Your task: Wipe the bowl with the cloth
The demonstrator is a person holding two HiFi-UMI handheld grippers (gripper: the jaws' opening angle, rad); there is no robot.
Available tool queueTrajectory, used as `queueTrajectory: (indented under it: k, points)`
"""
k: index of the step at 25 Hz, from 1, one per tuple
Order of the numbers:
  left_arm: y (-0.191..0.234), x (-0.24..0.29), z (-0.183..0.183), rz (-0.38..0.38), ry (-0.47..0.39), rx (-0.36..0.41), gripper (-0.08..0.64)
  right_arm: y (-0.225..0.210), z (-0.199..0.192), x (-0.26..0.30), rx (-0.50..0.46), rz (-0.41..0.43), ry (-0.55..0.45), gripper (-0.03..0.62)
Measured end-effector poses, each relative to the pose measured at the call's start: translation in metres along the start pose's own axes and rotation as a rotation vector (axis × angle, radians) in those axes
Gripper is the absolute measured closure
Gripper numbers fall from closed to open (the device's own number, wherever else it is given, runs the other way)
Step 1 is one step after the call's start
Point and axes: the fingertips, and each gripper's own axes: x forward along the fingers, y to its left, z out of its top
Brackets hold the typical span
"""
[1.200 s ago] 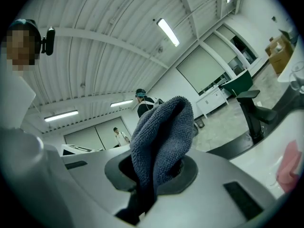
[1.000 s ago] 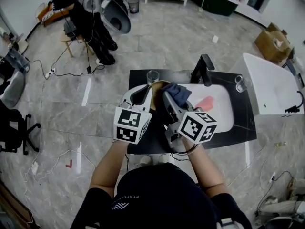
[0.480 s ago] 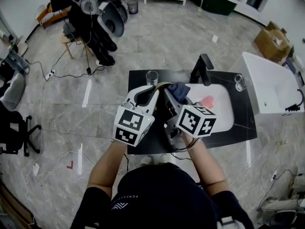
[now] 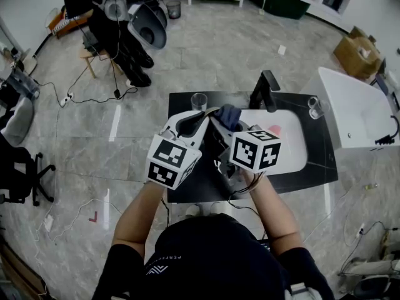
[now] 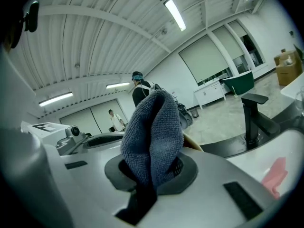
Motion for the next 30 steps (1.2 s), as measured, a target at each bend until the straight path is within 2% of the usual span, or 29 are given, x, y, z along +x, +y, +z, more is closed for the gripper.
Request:
queueTrajectory:
  k: [8, 15, 22, 30]
  points:
    - [0.008, -0.002, 0.006, -0.021, 0.010, 0.004, 0.531, 0.008, -0.007, 0.007, -0.104, 0.041, 0.134, 0.534]
    - [0.005, 0.001, 0.009, -0.068, 0.042, 0.055, 0.528, 0.019, -0.024, 0.020, -0.268, 0.081, 0.276, 0.534]
    - [0.010, -0.004, 0.014, -0.087, 0.027, 0.018, 0.526, 0.033, -0.024, 0.021, -0.352, 0.161, 0.331, 0.534]
    - [0.009, -0.009, 0.011, -0.100, 0.031, 0.022, 0.526, 0.043, -0.036, 0.017, -0.423, 0.230, 0.409, 0.534]
